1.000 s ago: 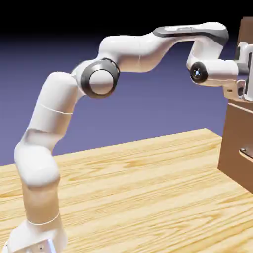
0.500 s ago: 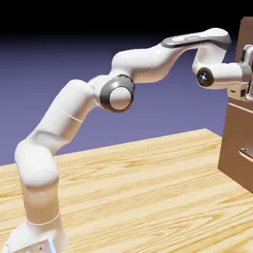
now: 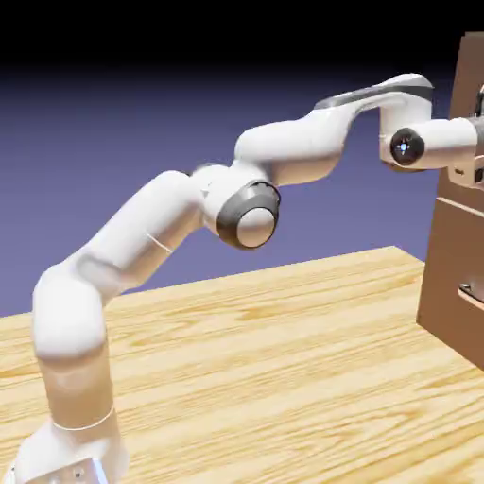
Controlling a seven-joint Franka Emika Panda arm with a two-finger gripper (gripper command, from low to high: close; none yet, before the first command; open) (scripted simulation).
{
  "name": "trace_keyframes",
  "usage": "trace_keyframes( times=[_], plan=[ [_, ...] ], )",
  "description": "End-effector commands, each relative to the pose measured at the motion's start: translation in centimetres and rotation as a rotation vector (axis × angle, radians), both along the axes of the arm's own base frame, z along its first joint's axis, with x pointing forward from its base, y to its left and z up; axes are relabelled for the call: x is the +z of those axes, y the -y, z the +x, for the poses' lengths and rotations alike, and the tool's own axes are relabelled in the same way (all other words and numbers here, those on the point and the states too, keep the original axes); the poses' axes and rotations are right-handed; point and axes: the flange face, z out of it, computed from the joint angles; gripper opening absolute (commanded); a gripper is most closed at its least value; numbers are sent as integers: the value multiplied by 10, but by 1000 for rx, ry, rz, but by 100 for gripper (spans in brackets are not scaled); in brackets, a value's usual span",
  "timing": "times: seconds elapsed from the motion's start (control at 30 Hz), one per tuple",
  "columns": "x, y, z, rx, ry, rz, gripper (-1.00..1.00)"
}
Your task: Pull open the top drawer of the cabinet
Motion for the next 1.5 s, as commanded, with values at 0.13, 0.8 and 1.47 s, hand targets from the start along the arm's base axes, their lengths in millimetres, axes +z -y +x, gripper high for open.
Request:
trace_keyframes(
  times=[0.13, 0.8, 1.47],
  plan=[
    [0, 1, -7, -1, 0, 1, -100],
    [0, 0, -38, 0, 0, 0, -100],
    [0, 0, -146, 0, 0, 0, -100]
  ],
)
